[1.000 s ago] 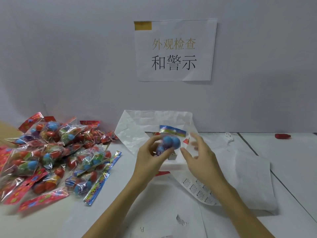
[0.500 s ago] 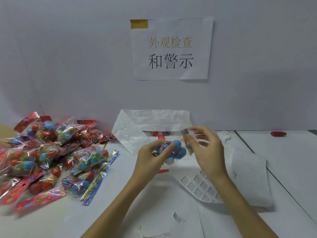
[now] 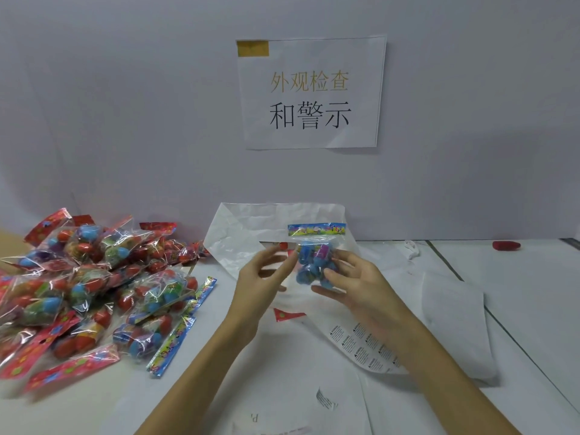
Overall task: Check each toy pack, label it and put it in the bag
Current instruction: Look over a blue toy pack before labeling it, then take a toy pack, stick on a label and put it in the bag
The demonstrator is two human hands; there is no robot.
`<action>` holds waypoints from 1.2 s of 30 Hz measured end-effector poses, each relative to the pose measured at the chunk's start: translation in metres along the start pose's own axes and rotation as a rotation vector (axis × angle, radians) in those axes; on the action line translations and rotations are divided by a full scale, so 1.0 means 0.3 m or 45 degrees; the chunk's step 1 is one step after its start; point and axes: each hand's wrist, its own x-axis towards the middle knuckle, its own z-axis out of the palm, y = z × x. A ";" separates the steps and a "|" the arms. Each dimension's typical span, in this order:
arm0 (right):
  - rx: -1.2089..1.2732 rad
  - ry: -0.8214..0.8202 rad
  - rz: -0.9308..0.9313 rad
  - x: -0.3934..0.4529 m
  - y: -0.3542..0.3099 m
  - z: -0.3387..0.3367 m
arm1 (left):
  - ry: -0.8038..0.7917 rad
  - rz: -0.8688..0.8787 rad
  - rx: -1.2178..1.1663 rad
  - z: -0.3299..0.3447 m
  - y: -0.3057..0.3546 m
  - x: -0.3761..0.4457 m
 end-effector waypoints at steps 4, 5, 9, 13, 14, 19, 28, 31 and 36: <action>-0.143 -0.051 0.014 0.001 0.004 0.004 | -0.147 -0.132 -0.258 -0.007 0.007 0.002; -0.171 -0.036 0.008 0.001 0.006 0.004 | -0.123 -0.128 -0.296 -0.009 0.007 0.004; -0.129 0.010 -0.009 0.000 0.013 0.008 | -0.056 -0.188 -0.353 -0.009 0.000 0.002; 0.074 -0.017 0.103 0.006 -0.013 -0.025 | -0.001 -0.218 -0.318 0.013 -0.005 -0.004; 0.239 -0.005 0.130 0.011 -0.040 -0.052 | 0.013 -0.227 -0.331 0.012 -0.005 -0.003; 1.638 -0.274 -0.322 -0.073 -0.229 -0.290 | 0.087 -0.275 -0.317 -0.040 -0.026 0.027; 1.572 -0.203 -0.263 -0.081 -0.190 -0.345 | 0.405 0.124 0.378 -0.084 -0.057 0.065; 1.243 -0.144 -0.076 -0.036 -0.138 -0.278 | 0.606 0.315 1.351 -0.145 -0.080 0.074; 0.679 -0.161 0.175 0.025 -0.033 -0.160 | 0.396 -0.401 2.043 -0.204 -0.074 0.063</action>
